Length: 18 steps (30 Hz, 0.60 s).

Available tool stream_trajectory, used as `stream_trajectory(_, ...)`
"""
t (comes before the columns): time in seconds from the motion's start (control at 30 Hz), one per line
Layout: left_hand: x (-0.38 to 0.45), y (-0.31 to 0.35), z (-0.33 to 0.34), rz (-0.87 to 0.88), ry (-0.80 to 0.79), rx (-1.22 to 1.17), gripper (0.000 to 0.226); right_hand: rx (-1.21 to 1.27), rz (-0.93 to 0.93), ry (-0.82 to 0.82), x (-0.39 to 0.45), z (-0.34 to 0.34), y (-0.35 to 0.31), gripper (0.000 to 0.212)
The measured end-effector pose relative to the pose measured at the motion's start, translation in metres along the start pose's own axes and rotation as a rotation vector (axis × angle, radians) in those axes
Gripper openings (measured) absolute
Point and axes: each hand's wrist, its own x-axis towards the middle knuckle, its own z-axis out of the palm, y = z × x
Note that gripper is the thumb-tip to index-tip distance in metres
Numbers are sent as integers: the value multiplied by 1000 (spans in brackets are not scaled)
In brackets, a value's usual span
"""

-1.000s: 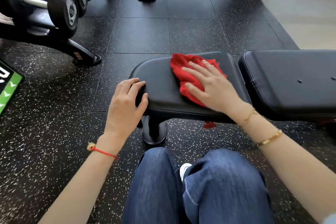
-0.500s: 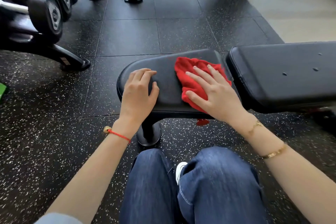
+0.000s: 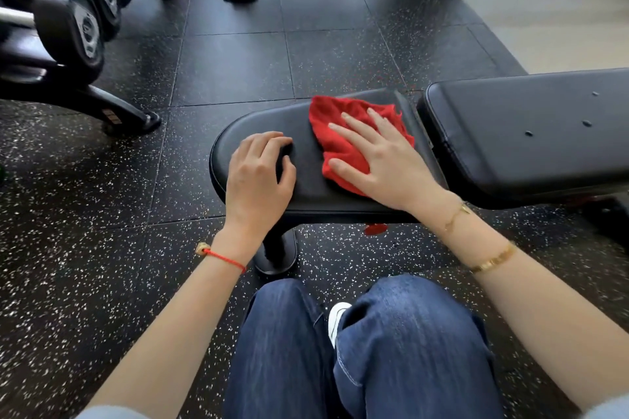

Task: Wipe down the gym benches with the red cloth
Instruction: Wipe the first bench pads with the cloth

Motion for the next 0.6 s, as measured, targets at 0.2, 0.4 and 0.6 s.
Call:
stream_trajectory(0.2,0,-2,3,-2,23,14,28,-13,172,-7,18,-12,43,61)
stream_trajectory(0.4,1,0,3,-19,23,35,29,12,130,-29,42,-1,7,71)
stream_trajectory(0.6,0,1,3,-20,23,40,28,17,1,15,-17,-1,-5,83)
